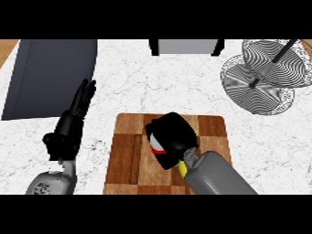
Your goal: Pick the can from the cutting board and place it in the tiered basket
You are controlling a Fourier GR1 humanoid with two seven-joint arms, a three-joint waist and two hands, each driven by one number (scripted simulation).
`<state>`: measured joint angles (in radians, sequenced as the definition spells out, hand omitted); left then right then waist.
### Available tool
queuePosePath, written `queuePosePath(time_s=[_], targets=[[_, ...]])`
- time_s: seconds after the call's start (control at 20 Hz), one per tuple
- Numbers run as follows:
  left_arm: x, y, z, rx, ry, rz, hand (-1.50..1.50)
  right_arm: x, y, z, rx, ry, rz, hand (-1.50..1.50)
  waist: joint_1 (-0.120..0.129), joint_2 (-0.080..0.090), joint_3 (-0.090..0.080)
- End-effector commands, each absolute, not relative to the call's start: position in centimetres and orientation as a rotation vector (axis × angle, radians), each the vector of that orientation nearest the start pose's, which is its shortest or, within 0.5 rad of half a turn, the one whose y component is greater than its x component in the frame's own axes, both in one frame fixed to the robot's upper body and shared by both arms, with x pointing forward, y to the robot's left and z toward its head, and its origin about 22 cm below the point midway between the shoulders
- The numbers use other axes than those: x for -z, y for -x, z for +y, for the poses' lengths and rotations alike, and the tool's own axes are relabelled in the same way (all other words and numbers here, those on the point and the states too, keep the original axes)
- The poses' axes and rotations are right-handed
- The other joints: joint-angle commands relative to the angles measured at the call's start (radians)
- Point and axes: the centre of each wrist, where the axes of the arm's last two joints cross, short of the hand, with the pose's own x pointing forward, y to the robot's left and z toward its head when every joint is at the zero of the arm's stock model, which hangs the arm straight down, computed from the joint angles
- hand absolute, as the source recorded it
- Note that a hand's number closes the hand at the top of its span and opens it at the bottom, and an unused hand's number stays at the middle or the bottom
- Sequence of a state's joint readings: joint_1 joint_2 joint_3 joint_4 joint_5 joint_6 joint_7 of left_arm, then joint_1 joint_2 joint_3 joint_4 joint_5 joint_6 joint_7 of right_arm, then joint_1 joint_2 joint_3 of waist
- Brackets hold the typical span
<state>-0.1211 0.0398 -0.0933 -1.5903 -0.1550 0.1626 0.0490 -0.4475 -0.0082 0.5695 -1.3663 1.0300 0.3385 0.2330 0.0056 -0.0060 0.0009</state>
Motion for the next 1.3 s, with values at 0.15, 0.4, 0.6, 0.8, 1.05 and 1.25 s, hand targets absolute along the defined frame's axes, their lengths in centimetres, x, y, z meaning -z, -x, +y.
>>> queuePosePath(time_s=[0.15,0.4,0.6,0.8,1.05,1.25], targets=[[-3.0,-26.4,20.5,0.089,-0.198,-1.659,0.00,-0.3,-30.6,-12.2,-1.388,0.953,-0.723,1.50,-0.035,0.005,-0.005],[-3.6,-26.4,20.6,0.086,-0.205,-1.663,0.00,-1.6,-30.6,-9.8,-1.253,1.084,-0.618,1.50,-0.007,0.003,-0.002],[-1.3,-25.7,20.8,0.106,-0.170,-1.647,0.00,-4.9,-31.0,-10.0,-1.143,1.195,-0.651,1.50,-0.010,0.003,-0.002],[-3.2,-25.6,20.9,0.103,-0.200,-1.650,0.00,-9.4,-31.6,-9.4,-1.040,1.299,-0.692,1.50,-0.004,0.002,-0.001],[-2.9,-27.2,20.7,0.108,-0.207,-1.667,0.00,-16.8,-29.7,-10.8,-0.919,1.409,-0.810,1.50,-0.024,-0.001,-0.002],[-3.2,-27.1,19.9,0.093,-0.212,-1.656,0.00,-21.7,-28.7,-10.4,-0.818,1.458,-0.878,1.50,-0.018,-0.001,-0.002]])
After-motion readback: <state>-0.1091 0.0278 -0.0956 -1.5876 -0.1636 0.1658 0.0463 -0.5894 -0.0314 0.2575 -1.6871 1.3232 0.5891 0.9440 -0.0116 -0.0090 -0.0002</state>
